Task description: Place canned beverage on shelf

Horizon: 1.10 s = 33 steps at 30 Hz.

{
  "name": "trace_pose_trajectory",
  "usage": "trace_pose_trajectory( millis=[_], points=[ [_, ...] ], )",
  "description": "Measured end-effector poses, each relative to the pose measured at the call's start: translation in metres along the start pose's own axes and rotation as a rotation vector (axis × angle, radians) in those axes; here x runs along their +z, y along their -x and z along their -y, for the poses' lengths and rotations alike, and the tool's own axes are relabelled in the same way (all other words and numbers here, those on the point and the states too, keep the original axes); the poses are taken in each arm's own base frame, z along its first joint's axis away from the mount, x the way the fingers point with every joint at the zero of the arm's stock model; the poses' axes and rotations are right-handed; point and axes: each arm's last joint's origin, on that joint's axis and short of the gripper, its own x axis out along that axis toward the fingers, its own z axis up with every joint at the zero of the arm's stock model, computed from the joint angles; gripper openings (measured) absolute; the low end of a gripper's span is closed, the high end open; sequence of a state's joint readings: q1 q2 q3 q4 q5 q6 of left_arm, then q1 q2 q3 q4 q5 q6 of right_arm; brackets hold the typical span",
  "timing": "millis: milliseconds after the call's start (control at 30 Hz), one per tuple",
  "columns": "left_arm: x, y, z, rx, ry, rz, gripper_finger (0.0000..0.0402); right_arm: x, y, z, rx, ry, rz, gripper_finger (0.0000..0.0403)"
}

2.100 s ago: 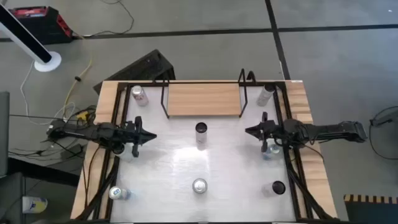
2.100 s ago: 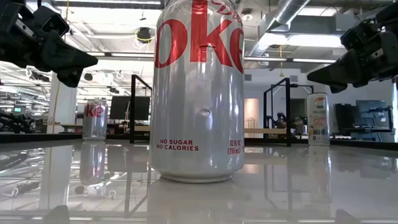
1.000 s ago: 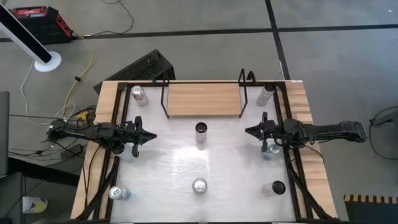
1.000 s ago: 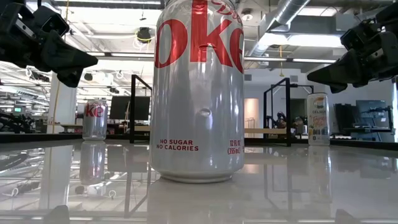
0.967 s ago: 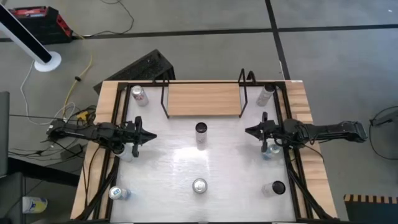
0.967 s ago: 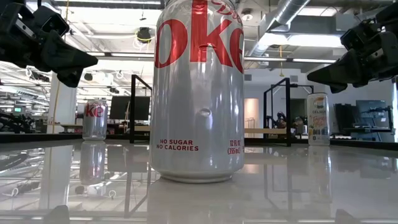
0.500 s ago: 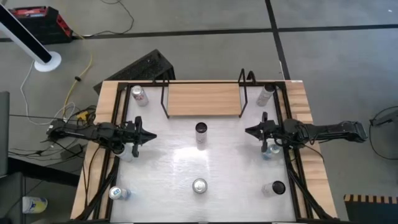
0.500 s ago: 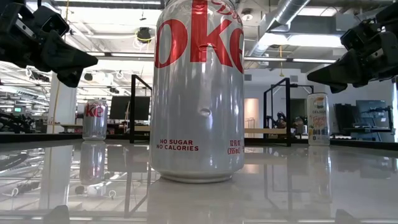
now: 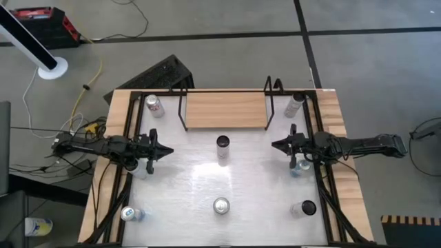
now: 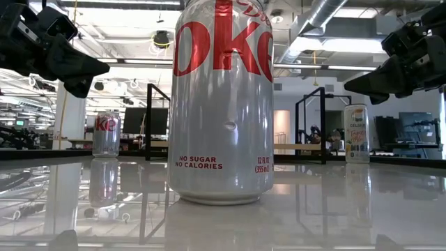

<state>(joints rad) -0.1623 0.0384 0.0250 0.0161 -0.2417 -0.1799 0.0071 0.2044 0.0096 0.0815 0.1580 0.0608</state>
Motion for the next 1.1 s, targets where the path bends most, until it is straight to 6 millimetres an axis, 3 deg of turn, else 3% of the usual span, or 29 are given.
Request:
trace_pose_trajectory(
  millis=[733,933,1100],
  points=[
    [-0.0001,0.0000,0.0000,0.000,0.000,0.000,0.0000,0.0000,0.0000,0.0000,0.000,0.000,0.000,0.0059],
    [0.0001,0.0000,-0.0002,0.005,-0.320,0.000,0.0000,0.0000,0.0000,0.0000,0.000,0.000,0.000,0.0059],
    [-0.0001,0.0000,-0.0001,0.002,-0.393,-0.001,0.0000,0.0000,0.0000,0.0000,0.000,0.000,0.000,0.0059]
  ],
)
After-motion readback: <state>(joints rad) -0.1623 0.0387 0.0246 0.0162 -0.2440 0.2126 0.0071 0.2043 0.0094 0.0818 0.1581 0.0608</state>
